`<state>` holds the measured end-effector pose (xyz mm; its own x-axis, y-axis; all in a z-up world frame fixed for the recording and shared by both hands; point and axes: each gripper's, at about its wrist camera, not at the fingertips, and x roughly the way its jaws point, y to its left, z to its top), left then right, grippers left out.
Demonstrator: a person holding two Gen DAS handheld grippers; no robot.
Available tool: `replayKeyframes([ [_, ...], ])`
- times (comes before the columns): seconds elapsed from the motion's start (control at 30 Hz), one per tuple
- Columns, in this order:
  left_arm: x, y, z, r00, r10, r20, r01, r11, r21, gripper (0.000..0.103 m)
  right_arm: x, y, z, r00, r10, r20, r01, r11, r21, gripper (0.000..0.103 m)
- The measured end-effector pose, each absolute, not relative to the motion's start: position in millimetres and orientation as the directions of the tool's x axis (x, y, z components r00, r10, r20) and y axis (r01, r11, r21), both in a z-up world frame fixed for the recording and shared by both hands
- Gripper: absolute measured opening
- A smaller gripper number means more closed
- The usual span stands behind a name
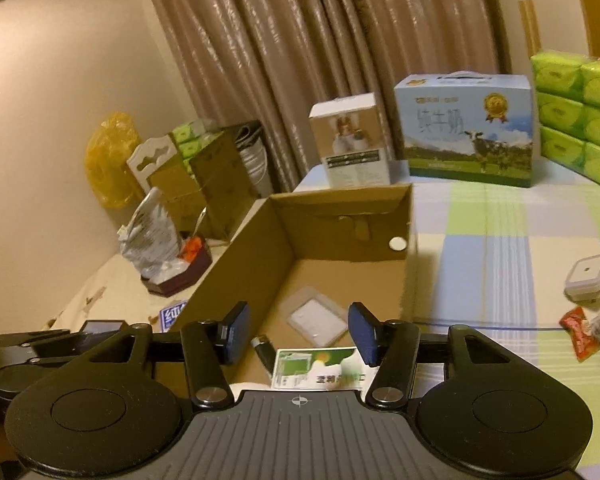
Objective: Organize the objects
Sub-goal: 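Lower both items into the box and open both grippers, then move both grippers back over the remaining items on the table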
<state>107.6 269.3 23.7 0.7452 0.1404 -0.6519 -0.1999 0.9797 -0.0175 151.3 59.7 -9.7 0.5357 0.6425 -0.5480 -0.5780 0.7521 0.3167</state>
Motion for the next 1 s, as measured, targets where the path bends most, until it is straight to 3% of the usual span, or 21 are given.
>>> replayKeyframes([
  [0.23,95,258,27,0.752,0.127,-0.647,-0.197,0.98,-0.037,0.031,134,25,-4,0.564,0.611,-0.555,-0.529,0.784,0.325,0.055],
  [0.6,67,223,34,0.749,0.092,-0.656,-0.185,0.98,-0.074,0.043,88,-32,2,0.606,0.549,-0.576,-0.49,0.828,0.273,0.081],
  [1.0,47,171,48,0.763,0.041,-0.645,-0.114,0.991,-0.073,0.074,66,-97,22,0.671,0.484,-0.562,-0.428,0.871,0.24,0.099],
])
